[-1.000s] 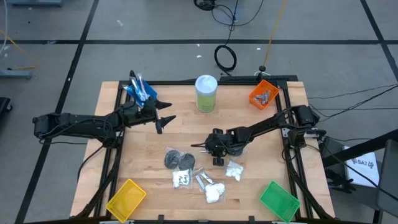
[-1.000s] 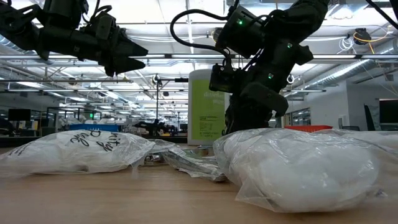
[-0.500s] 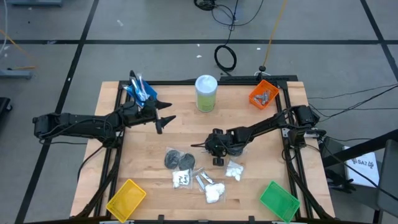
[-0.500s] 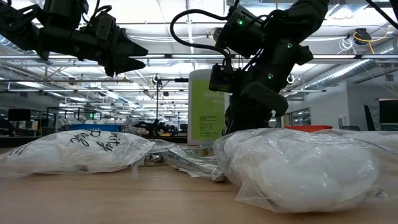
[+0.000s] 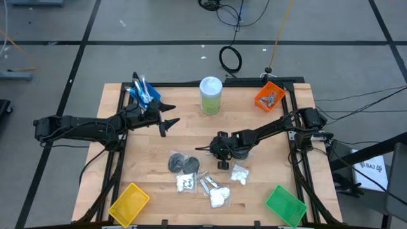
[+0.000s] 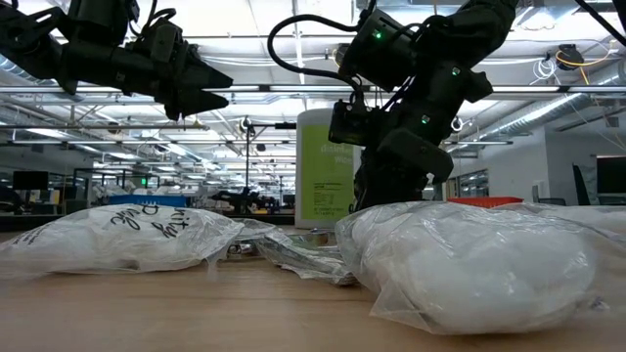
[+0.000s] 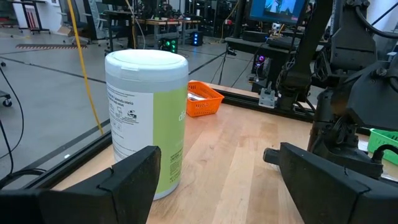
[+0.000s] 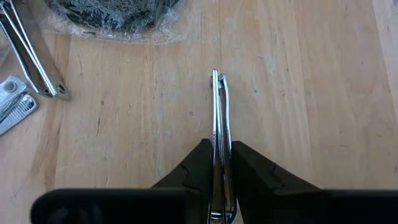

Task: Pick & Place Travel size toiletries
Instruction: Put the nail cutter into the orange bin

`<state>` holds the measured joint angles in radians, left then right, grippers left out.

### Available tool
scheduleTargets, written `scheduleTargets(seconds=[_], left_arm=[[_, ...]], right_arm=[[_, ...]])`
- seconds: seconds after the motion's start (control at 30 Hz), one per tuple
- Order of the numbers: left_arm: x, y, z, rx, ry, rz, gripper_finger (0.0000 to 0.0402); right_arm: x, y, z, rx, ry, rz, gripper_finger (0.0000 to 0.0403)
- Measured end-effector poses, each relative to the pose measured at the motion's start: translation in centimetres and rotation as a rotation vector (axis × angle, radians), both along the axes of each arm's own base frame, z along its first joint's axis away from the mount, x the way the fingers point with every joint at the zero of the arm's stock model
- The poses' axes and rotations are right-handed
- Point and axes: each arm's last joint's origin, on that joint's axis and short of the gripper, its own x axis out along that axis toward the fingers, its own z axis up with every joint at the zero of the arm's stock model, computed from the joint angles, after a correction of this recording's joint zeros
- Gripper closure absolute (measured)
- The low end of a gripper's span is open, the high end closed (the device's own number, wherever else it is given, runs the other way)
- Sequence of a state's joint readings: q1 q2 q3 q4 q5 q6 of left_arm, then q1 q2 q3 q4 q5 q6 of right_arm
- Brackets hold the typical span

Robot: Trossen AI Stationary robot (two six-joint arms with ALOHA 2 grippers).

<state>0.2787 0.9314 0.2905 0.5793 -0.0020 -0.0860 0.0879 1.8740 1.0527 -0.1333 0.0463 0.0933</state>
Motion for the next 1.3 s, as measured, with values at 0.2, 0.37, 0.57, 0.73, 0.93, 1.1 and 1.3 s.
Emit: scheduleTargets(seconds=[0.2, 0.37, 0.57, 0.73, 0.93, 1.1, 1.3], left_arm=[[0.0, 0.0, 0.0, 0.0, 0.0, 0.0, 0.008], [0.0, 0.0, 0.0, 0.0, 0.0, 0.0, 0.008], [0.0, 0.0, 0.0, 0.0, 0.0, 0.0, 0.008], [0.0, 0.0, 0.0, 0.0, 0.0, 0.0, 0.008], [0.0, 0.0, 0.0, 0.0, 0.0, 0.0, 0.008], [0.0, 0.0, 0.0, 0.0, 0.0, 0.0, 0.008], [0.0, 0.0, 0.0, 0.0, 0.0, 0.0, 0.008]], right_arm=[[0.0, 0.0, 0.0, 0.0, -0.001, 0.0, 0.0362], [0.1, 0.0, 0.0, 0.014, -0.008, -0.022, 0.0363], [0.1, 0.0, 0.3, 0.016, -0.026, -0.017, 0.0364], [-0.1, 0.1, 1.0, 0.032, -0.037, -0.003, 0.0364], [-0.1, 0.2, 1.9, 0.03, -0.071, 0.004, 0.0364], [-0.4, 0.2, 2.7, 0.031, -0.089, 0.002, 0.0365], [-1.4, -0.1, 3.3, -0.016, -0.107, -0.057, 0.0365]])
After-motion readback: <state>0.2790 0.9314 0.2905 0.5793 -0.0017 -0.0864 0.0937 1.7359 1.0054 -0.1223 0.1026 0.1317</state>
